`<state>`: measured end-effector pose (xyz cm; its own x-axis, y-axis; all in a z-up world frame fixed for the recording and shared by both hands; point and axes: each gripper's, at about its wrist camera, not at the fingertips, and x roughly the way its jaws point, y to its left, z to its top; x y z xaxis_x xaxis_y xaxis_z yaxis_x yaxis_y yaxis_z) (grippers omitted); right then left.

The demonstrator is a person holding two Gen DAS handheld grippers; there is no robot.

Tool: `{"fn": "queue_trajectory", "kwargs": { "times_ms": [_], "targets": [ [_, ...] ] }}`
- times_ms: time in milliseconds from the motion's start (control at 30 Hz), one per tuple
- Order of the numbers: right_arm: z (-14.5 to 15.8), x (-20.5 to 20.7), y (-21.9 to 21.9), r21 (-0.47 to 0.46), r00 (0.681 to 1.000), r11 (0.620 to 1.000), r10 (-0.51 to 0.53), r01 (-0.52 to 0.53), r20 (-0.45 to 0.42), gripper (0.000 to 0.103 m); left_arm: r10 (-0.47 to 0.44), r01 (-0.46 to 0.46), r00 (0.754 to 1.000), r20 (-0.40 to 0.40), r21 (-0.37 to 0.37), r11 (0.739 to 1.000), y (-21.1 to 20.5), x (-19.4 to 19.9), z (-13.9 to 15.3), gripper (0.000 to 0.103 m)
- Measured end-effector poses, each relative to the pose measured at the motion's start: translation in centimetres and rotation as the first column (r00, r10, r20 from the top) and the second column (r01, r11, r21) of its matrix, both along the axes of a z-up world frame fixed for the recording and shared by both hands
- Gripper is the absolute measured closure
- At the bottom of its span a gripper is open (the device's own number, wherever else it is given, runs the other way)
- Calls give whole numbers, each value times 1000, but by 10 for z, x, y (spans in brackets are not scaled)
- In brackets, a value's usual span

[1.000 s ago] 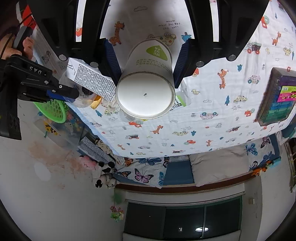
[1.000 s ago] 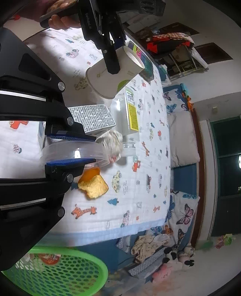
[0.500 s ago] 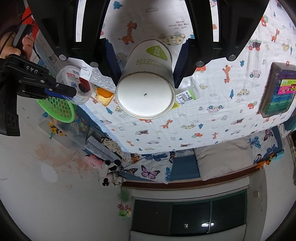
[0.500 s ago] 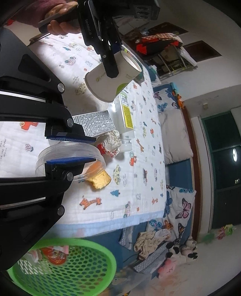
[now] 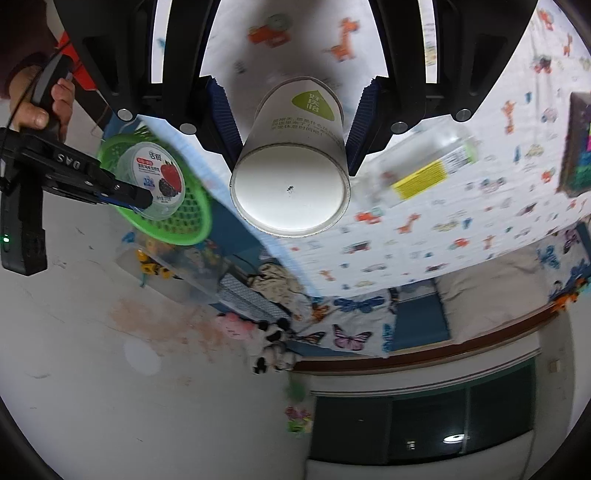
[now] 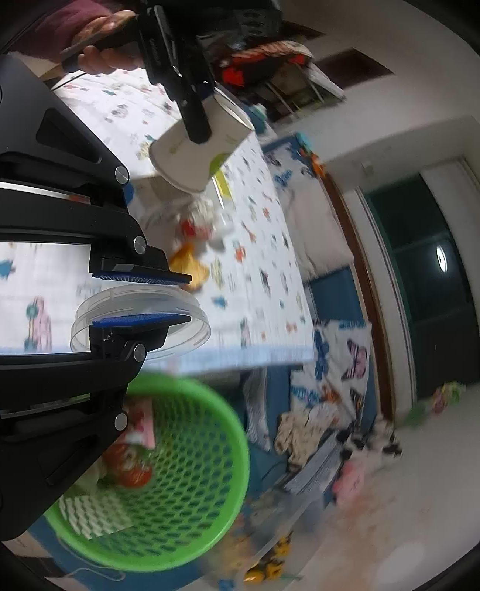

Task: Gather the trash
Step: 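Carry the paper cup and clear lid over the green basket, then open the right tool to drop the lid while the left tool drops the paper cup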

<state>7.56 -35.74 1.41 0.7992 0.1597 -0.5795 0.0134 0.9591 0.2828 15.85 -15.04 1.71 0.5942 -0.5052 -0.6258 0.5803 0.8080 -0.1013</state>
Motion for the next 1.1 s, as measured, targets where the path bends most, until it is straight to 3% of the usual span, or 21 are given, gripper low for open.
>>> {"fn": "queue_trajectory", "kwargs": {
  "times_ms": [400, 600, 1100],
  "targets": [
    [-26, -17, -90, 18, 980, 982, -185, 186, -68, 86, -143, 143, 990, -18, 9, 990, -89, -2, 7, 49],
    [-40, -25, -113, 27, 966, 969, -243, 246, -92, 84, -203, 204, 979, -27, 19, 979, -132, -4, 6, 49],
    [-42, -56, -130, 37, 949, 950, -307, 311, -77, 58, -277, 283, 954, -114, 32, 959, -212, 5, -20, 49]
  ]
}}
